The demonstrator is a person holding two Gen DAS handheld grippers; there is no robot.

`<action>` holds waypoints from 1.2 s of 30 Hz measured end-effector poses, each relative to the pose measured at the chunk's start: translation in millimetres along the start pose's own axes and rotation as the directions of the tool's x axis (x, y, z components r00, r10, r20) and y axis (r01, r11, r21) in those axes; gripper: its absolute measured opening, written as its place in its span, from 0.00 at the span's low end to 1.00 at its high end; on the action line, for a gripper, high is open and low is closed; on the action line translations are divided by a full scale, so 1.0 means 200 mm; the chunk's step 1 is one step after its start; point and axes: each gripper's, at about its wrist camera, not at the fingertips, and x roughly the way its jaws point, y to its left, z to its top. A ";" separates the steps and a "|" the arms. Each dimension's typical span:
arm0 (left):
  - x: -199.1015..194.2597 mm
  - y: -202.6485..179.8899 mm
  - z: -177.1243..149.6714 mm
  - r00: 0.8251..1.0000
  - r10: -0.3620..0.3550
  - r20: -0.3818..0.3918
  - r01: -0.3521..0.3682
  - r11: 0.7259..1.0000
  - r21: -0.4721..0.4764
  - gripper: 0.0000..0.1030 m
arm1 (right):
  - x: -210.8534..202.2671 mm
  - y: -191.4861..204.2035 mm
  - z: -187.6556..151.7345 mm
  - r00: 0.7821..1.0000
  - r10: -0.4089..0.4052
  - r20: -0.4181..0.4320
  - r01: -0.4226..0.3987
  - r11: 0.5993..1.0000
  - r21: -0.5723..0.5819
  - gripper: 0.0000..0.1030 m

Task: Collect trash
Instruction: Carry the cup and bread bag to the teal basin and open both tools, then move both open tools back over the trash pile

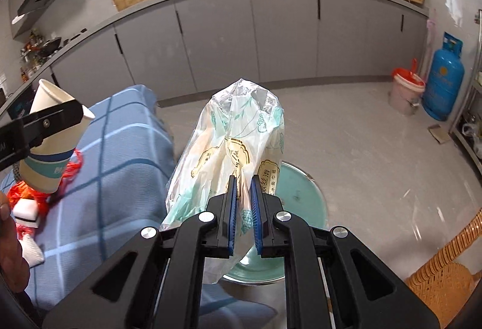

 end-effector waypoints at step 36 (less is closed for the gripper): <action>0.03 0.16 -0.03 0.997 0.068 -0.031 -0.069 0.997 -0.034 0.93 | 0.09 -0.05 -0.08 1.000 -0.001 -0.023 0.001 0.999 0.033 0.57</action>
